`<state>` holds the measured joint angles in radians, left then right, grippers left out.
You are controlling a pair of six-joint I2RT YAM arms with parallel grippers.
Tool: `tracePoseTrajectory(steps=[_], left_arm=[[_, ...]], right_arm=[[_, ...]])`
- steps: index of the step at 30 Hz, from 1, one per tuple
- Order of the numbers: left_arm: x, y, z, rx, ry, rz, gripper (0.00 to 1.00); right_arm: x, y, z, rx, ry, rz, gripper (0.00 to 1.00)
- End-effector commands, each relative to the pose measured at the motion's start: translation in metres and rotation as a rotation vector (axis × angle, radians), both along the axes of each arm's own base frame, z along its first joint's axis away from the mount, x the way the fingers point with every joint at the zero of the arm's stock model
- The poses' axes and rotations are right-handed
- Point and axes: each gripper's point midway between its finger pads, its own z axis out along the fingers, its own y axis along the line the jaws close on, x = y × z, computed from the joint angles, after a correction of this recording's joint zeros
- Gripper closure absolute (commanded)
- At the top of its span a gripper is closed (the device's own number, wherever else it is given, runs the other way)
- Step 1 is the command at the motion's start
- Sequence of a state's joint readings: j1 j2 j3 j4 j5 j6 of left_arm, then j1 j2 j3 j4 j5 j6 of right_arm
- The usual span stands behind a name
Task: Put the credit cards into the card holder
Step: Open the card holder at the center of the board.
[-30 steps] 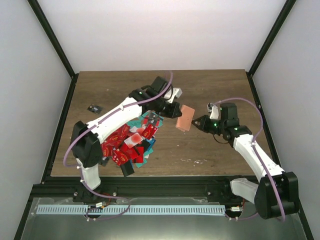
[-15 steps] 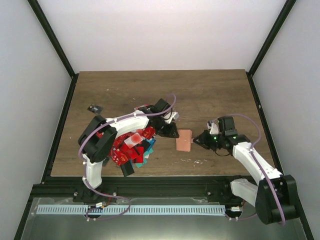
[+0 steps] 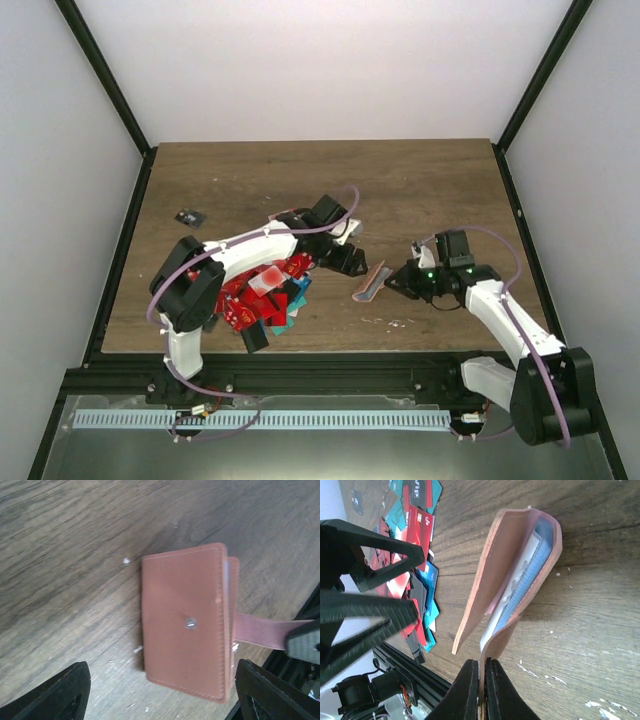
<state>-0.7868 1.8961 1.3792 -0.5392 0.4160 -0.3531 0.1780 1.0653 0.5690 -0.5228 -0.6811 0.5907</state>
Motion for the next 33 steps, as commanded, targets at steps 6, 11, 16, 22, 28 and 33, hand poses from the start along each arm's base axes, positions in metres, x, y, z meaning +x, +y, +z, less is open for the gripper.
tracePoseTrajectory(steps=[6, 11, 16, 22, 28, 33], left_arm=[[-0.016, -0.035, 0.023, -0.031, -0.078, -0.136, 0.16], [-0.009, -0.033, 0.006, 0.037, -0.090, -0.117, 0.22], [0.004, -0.021, -0.012, 0.136, -0.127, -0.061, 0.34], [0.003, -0.013, -0.019, 0.162, -0.134, -0.052, 0.41], [0.001, -0.002, -0.026, 0.170, -0.128, -0.033, 0.49], [-0.003, 0.008, -0.054, 0.201, -0.068, -0.020, 0.59]], right_arm=[[0.017, 0.004, 0.021, 0.003, -0.041, 0.038, 0.99], [0.018, 0.004, 0.019, -0.010, -0.032, 0.043, 0.99], [0.015, 0.001, 0.012, -0.030, -0.020, 0.042, 0.99], [0.014, -0.007, -0.004, -0.085, 0.015, 0.009, 0.99], [0.013, -0.023, -0.030, -0.182, 0.086, -0.048, 0.99], [0.024, -0.037, -0.049, -0.277, 0.116, -0.102, 0.99]])
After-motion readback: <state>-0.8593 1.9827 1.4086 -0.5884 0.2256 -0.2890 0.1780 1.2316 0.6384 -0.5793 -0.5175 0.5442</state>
